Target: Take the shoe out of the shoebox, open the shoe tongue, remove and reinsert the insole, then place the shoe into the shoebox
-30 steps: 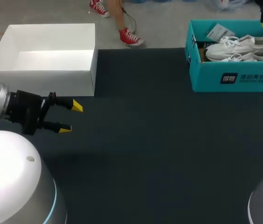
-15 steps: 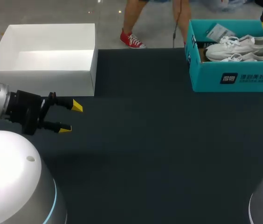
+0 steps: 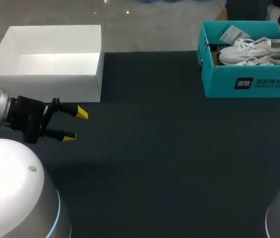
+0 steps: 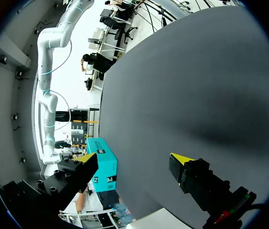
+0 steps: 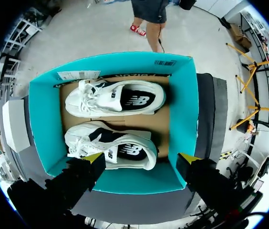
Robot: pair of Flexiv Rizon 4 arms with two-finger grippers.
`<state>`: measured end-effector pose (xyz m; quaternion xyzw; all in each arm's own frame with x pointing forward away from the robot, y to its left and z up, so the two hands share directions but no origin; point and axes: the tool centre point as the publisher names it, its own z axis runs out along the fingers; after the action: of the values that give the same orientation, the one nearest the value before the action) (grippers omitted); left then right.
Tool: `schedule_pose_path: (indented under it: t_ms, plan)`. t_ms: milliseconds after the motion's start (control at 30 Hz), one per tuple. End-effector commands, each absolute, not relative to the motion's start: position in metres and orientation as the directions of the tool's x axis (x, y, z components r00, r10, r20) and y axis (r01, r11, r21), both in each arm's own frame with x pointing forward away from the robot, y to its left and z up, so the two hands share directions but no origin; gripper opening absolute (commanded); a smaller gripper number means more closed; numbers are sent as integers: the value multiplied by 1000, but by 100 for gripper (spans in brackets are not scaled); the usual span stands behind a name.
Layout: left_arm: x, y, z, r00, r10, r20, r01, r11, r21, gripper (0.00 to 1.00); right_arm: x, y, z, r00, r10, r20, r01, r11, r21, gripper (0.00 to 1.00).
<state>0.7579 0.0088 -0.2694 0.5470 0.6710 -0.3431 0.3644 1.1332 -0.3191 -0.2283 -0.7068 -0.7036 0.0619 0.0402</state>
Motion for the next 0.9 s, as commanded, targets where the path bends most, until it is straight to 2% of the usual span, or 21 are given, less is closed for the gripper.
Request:
schedule_pose_path:
  t_ms: [33, 433, 900]
  plan:
    - [757, 8, -269, -137, 488, -862, 984, 167, -61, 100, 1121, -315, -226, -111, 994, -14, 903, 95, -419, 100]
    - [757, 8, -269, -137, 488, -862, 984, 167, -61, 100, 1069, -297, -227, -207, 977, -45, 920, 179, -348, 100]
    - [757, 8, -269, -137, 488, -862, 984, 167, -61, 100, 1070, -292, -221, -212, 976, -39, 926, 188, -328, 100]
